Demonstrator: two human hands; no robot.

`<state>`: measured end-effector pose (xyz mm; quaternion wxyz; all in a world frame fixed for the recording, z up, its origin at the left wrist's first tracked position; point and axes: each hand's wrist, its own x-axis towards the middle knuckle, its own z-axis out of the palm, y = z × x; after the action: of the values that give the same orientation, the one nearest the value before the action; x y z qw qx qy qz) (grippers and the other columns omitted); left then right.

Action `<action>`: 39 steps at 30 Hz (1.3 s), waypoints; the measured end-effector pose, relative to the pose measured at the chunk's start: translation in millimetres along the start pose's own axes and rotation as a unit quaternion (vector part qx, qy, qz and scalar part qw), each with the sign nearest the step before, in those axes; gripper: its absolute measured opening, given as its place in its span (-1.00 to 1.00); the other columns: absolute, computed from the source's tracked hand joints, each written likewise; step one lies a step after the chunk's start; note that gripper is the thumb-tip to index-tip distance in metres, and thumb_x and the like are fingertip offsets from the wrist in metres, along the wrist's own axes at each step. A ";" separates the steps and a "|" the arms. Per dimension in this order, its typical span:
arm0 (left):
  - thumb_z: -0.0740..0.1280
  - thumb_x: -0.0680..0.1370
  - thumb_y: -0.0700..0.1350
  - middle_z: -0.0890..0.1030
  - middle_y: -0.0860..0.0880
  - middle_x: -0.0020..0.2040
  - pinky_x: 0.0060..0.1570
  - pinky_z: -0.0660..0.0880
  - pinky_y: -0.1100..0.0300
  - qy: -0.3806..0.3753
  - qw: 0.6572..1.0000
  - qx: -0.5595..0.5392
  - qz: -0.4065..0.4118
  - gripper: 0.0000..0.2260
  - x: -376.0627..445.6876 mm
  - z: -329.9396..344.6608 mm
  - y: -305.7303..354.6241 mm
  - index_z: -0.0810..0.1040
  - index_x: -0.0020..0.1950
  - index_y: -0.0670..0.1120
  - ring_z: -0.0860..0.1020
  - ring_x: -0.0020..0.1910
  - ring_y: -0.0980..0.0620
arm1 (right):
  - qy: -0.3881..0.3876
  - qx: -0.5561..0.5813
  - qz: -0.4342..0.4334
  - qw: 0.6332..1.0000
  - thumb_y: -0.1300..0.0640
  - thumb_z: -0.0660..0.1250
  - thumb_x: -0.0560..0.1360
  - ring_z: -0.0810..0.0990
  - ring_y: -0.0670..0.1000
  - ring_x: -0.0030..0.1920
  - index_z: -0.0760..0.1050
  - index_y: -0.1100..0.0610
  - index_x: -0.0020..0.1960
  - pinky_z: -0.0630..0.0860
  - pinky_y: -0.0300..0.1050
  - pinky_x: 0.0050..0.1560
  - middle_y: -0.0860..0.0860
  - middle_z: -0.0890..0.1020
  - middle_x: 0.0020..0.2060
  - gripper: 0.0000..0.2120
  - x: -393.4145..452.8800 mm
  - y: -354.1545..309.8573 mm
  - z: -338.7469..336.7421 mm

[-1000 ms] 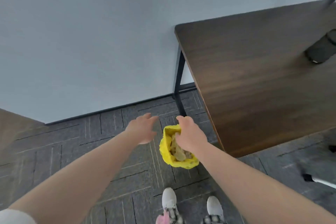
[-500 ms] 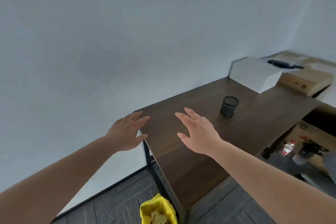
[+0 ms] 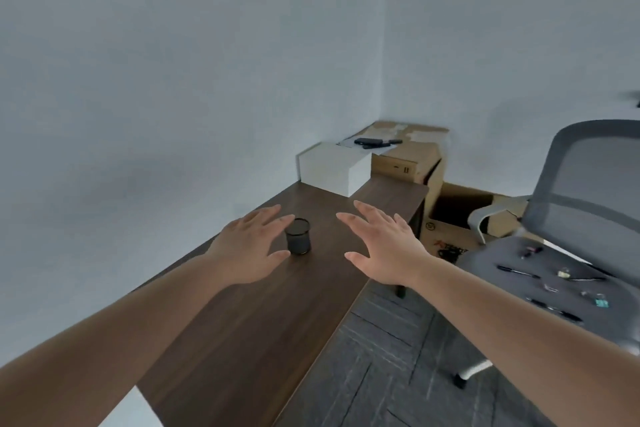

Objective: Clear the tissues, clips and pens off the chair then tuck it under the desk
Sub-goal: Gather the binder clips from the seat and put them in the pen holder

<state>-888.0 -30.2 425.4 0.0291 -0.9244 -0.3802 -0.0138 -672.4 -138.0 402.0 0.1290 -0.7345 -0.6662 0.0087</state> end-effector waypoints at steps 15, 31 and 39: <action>0.12 0.59 0.18 -0.05 0.00 0.59 0.51 0.06 -0.06 -0.050 0.968 0.032 0.245 -0.42 199.7 53.2 184.0 -0.03 0.54 0.12 -0.02 0.56 -0.03 | -0.002 -0.008 0.248 0.969 -0.09 0.24 0.53 -0.02 0.06 0.55 0.01 -0.15 0.51 -0.01 0.30 0.49 0.01 0.01 0.56 -0.37 -59.3 220.7 -0.9; 0.14 0.58 0.17 0.00 -0.01 0.58 0.50 0.09 -0.09 -0.115 0.895 0.001 0.432 -0.42 459.0 135.2 308.1 0.03 0.54 0.10 0.01 0.55 -0.06 | -0.042 -0.005 0.503 0.864 -0.07 0.23 0.53 0.03 0.07 0.54 0.06 -0.14 0.49 0.06 0.30 0.47 0.00 0.08 0.53 -0.41 -17.9 392.5 30.7; 0.17 0.58 0.15 0.02 -0.02 0.58 0.45 0.19 -0.05 -0.173 0.870 -0.004 0.463 -0.46 534.5 181.7 383.5 0.15 0.52 0.05 0.06 0.54 -0.08 | -0.078 0.029 0.587 0.805 -0.02 0.26 0.51 0.12 0.09 0.51 0.04 -0.13 0.51 0.18 0.23 0.43 0.01 0.14 0.51 -0.35 -35.8 484.1 56.3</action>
<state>-237.7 84.8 252.9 -0.0378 -0.9822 0.0920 0.1596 -214.2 -201.4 244.5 0.0681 -0.9780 -0.1156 0.1598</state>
